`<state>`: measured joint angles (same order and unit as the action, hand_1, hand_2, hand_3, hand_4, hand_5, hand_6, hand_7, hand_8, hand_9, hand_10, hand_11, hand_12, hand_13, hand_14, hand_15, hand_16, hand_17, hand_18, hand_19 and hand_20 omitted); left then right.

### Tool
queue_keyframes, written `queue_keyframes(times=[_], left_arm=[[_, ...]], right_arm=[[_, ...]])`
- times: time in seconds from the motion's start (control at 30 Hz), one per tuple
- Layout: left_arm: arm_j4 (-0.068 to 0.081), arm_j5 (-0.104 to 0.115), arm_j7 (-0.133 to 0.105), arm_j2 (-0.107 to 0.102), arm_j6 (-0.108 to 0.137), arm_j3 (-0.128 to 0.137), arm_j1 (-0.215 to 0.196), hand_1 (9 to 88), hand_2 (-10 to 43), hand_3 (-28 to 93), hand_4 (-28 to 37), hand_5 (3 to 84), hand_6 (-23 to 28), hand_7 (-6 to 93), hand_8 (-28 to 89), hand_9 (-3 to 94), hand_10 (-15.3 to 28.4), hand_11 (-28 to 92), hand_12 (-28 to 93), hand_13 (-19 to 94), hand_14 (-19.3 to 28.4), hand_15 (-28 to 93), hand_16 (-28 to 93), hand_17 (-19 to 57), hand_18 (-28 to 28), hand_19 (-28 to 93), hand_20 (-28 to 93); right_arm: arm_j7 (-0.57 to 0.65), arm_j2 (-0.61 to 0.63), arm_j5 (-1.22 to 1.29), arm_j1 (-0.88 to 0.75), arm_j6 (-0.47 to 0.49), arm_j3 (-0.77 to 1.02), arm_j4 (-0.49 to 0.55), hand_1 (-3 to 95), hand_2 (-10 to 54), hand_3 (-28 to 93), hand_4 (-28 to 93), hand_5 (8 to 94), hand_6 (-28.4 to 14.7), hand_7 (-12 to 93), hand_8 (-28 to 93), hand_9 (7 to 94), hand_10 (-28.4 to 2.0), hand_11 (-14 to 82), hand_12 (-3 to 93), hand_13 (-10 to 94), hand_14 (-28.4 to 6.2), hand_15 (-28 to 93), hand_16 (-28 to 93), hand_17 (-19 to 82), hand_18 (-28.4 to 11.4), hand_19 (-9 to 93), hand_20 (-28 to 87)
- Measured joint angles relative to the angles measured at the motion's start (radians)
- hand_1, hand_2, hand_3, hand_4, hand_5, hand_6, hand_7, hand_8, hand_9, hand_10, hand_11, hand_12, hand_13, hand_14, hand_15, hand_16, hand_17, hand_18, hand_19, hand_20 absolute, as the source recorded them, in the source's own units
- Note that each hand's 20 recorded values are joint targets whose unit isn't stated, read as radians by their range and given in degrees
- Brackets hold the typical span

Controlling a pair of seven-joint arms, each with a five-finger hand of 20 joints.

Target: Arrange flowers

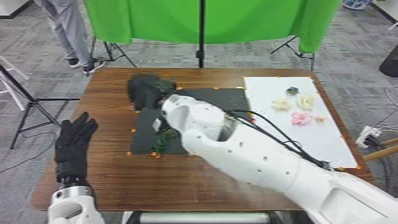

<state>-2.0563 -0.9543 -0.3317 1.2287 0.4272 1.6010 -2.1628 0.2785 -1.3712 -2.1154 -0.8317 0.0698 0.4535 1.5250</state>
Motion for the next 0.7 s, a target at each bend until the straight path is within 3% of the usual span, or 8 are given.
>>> queue_keyframes(times=[0.23, 0.47, 0.7], left_arm=[[0.000, -0.001, 0.001, -0.002, -0.011, -0.006, 0.002, 16.2, 25.0, 58, -28.3, 43.4, 7.2, 8.5, -7, 41.1, 14.4, 18, 6, 31, 15.2, 23, -5, 6.7, 9.7, 10, 18], [0.000, -0.001, 0.001, -0.004, -0.023, -0.008, 0.003, 16.3, 23.5, 58, -28.3, 43.7, 7.2, 8.7, -7, 41.2, 14.3, 18, 7, 31, 15.5, 23, -5, 6.6, 9.9, 10, 18], [0.002, -0.001, 0.007, -0.007, -0.038, -0.011, 0.007, 15.8, 21.8, 59, -28.3, 43.9, 7.3, 8.6, -7, 41.2, 14.3, 18, 7, 31, 15.6, 24, -5, 6.4, 10.1, 10, 18]], right_arm=[[0.000, -0.031, -0.040, -0.035, 0.137, -0.001, -0.033, 60.1, -9.5, 53, -16, 73.6, -1.1, 21, 11, 86.0, -9.0, 14.3, 47.8, 90, -1.2, 65, 35, 70, -8.6, 93, 62], [0.008, -0.022, -0.062, -0.049, 0.136, -0.013, -0.062, 53.9, -9.5, 58, -18, 69.8, -0.4, 21, 8, 83.5, -9.9, 19.2, 44.4, 90, -1.5, 65, 35, 69, -8.8, 93, 62], [0.015, -0.016, -0.070, -0.052, 0.146, -0.012, -0.065, 45.1, -9.5, 66, -22, 67.0, 0.6, 21, -9, 79.3, -11.5, 29.8, 33.7, 89, -1.7, 65, 35, 69, -9.0, 93, 61]])
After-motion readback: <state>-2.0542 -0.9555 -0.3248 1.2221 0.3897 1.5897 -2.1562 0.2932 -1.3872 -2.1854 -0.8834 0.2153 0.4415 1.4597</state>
